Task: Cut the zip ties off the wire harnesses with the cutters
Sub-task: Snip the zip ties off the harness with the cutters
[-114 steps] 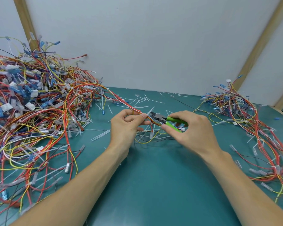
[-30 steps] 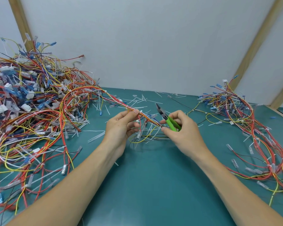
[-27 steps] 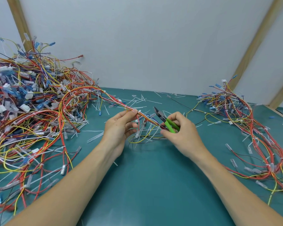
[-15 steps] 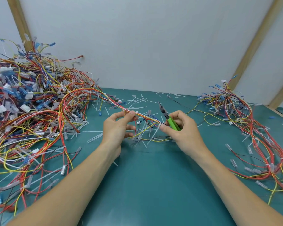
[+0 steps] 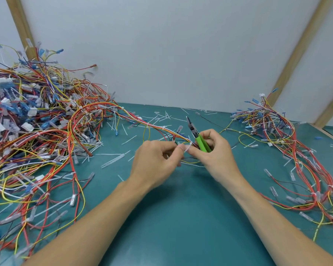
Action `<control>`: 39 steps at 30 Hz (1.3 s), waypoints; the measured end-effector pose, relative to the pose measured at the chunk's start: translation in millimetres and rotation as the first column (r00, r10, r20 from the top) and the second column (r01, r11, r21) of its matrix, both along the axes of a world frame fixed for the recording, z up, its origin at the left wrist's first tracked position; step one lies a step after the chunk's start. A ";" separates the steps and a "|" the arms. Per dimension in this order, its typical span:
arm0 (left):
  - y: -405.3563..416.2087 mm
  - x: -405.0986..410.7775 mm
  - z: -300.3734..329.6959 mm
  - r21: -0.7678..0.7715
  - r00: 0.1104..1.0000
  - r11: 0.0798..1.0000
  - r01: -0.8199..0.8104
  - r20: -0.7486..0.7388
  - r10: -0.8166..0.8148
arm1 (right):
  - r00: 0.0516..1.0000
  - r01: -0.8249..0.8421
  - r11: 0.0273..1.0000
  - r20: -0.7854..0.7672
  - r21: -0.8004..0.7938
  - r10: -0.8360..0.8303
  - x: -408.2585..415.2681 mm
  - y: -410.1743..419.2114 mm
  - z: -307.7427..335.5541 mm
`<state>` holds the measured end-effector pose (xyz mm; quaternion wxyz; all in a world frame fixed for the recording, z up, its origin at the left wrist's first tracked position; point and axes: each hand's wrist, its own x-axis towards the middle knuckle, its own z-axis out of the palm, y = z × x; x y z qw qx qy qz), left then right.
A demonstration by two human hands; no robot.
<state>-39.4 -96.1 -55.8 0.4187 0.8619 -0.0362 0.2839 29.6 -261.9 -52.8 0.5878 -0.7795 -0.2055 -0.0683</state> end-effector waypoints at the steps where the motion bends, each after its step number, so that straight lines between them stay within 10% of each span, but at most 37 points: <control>1: 2.1 0.4 2.0 0.039 0.998 0.998 -0.058 0.000 0.058 | 1.000 0.000 1.000 -0.002 -0.003 0.000 -0.3 -0.3 0.4; 10: 8.1 4.5 1.4 -0.009 0.983 0.997 -0.071 -0.168 0.068 | 0.999 -0.049 0.998 -0.017 0.036 0.049 -7.7 2.4 2.5; 23: 0.1 8.3 0.9 -0.675 0.907 0.700 0.234 -0.108 -0.408 | 0.964 -0.160 0.965 -0.178 0.206 0.198 -14.5 8.2 12.4; 39: 10.1 7.8 5.6 -0.814 0.975 0.550 -0.185 -0.221 0.002 | 0.970 0.025 0.958 -0.240 0.285 0.046 -5.0 1.7 13.5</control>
